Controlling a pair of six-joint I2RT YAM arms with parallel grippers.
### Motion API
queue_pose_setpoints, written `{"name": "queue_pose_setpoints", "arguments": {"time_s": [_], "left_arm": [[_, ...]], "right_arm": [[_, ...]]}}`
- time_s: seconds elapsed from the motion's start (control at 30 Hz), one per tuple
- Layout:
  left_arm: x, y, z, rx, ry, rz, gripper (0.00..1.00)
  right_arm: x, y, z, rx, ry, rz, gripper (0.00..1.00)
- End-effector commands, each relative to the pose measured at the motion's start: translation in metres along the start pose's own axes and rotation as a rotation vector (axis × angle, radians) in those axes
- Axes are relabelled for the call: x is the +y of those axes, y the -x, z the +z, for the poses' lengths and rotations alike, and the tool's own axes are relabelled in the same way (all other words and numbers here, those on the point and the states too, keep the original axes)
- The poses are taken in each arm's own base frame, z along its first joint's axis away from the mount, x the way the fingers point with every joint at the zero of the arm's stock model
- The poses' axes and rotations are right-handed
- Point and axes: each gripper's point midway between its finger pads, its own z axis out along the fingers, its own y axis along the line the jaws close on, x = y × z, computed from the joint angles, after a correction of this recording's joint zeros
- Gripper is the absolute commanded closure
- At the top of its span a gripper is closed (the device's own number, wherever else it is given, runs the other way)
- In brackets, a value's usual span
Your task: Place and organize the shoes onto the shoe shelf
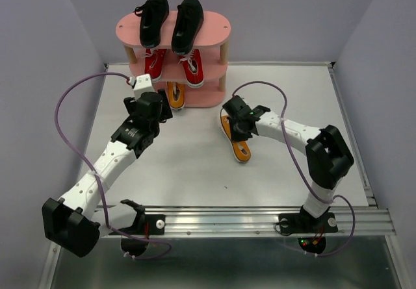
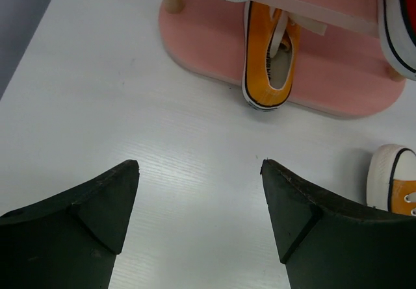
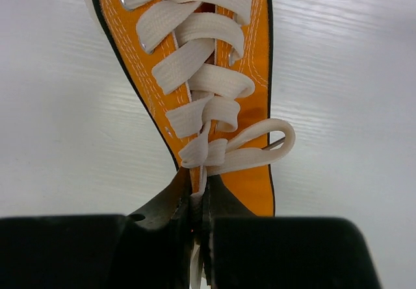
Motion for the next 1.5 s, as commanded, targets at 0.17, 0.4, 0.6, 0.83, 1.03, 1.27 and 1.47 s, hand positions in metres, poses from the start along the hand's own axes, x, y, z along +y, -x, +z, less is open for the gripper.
{"name": "queue_pose_setpoints", "arguments": {"time_s": [0.17,0.4,0.6,0.83,1.03,1.27,1.47], "left_arm": [[0.051,0.03,0.002,-0.042,0.126,-0.175,0.07],[0.058,0.043,0.009,-0.037,0.113,-0.172,0.07],[0.053,0.04,0.012,-0.018,0.093,-0.175,0.07],[0.049,0.031,0.017,0.006,0.08,-0.178,0.07],[0.044,0.027,0.018,0.021,0.058,-0.186,0.07],[0.043,0.023,0.02,0.028,0.052,-0.186,0.07],[0.042,0.025,0.022,0.025,0.051,-0.182,0.07]], "right_arm": [[0.042,0.015,0.009,-0.053,0.039,-0.096,0.5],[0.032,0.013,-0.017,-0.093,0.062,-0.097,0.16],[0.015,-0.017,-0.028,-0.058,0.059,-0.107,0.07],[0.008,-0.044,-0.026,-0.019,0.078,-0.124,0.1],[0.021,-0.044,-0.02,-0.017,0.132,-0.131,0.28],[0.024,-0.05,-0.012,0.01,0.141,-0.138,0.59],[0.028,-0.049,-0.015,0.006,0.149,-0.128,0.98]]}}
